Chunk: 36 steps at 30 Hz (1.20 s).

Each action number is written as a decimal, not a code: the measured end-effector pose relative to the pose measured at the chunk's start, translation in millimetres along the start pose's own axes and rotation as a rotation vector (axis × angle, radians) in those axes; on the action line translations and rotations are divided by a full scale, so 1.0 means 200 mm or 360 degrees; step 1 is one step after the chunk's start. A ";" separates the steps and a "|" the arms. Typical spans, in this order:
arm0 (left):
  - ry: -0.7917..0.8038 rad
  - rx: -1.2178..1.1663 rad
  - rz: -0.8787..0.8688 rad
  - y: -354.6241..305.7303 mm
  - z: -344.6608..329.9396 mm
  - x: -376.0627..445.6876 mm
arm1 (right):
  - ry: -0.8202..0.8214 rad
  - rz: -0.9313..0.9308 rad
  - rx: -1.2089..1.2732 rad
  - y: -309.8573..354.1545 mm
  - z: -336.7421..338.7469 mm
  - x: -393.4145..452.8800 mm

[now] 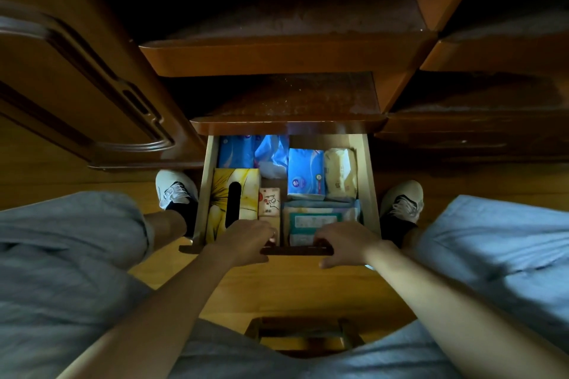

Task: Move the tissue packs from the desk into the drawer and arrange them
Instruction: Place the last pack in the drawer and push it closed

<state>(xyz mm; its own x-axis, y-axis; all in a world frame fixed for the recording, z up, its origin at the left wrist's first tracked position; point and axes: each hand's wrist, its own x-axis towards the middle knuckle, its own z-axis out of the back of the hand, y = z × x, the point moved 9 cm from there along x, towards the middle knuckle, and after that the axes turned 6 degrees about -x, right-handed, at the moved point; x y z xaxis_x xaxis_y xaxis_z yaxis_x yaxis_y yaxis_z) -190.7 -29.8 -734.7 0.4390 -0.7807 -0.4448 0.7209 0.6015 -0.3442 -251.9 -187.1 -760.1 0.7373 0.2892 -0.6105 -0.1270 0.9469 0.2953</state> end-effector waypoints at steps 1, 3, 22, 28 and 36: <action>-0.0015 -0.0015 0.0015 0.00 0.00 0.00 | -0.0005 -0.0054 0.0092 -0.03 0.00 -0.01; -0.0056 -0.0073 0.0041 0.00 0.01 0.00 | -0.0191 -0.0183 0.0257 -0.09 0.07 -0.01; -0.0206 -0.0242 0.0199 0.03 -0.06 0.03 | -0.0535 -0.0359 -0.0199 -0.12 0.12 0.14; -0.0197 -0.0218 0.0188 0.04 -0.07 0.04 | -0.0421 -0.0252 0.0026 -0.06 0.08 0.11; -0.0148 -0.0209 0.0210 0.04 -0.07 0.06 | -0.0652 -0.0251 0.0117 -0.10 0.41 0.10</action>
<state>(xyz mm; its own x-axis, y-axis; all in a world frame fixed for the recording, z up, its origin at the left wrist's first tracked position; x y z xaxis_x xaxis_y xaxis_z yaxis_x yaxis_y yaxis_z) -186.9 -31.5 -754.2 0.5769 -0.7022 -0.4172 0.5804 0.7118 -0.3954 -180.9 -211.9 -717.8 0.9478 0.0488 -0.3152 0.0445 0.9583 0.2824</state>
